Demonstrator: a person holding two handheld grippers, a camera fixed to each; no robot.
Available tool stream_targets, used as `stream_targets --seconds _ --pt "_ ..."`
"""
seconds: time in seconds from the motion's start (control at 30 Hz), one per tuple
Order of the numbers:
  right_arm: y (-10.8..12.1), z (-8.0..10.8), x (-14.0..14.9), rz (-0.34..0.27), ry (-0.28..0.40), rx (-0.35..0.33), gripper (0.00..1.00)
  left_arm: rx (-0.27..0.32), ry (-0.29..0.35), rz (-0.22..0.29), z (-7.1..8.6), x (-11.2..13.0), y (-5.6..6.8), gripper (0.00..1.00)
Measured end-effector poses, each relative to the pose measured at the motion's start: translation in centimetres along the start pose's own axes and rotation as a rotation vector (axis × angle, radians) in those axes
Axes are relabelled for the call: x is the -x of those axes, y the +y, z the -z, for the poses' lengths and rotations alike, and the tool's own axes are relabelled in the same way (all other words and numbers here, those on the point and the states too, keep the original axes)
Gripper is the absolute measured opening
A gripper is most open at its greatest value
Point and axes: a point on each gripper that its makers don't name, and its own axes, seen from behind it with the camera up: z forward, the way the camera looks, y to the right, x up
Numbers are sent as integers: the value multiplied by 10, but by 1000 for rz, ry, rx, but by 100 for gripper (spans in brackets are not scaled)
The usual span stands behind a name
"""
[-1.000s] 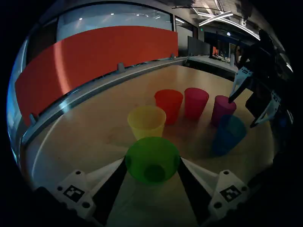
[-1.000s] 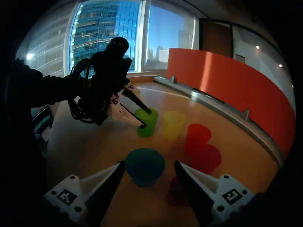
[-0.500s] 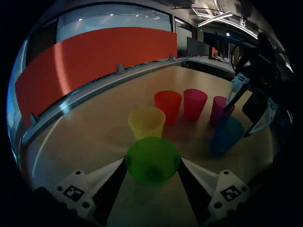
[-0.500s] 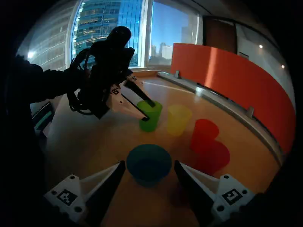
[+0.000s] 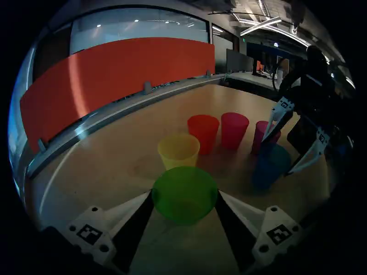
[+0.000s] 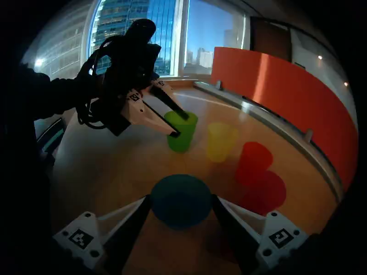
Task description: Pour water
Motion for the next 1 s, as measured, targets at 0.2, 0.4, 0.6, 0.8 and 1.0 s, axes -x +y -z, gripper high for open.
stream_targets --seconds 0.2,0.4,0.6,0.8,1.0 --pt "1 -7 2 8 -8 -2 100 4 9 7 5 0 -1 89" --pt "0 -9 4 17 -17 -3 97 6 15 14 8 1 -1 89" --pt "-1 -11 4 32 -10 1 94 5 24 15 11 1 -1 89" --pt "-4 -9 0 36 11 3 93 9 32 14 14 0 3 89" --pt "-5 -1 -20 17 69 14 93 12 54 19 22 -5 7 89"
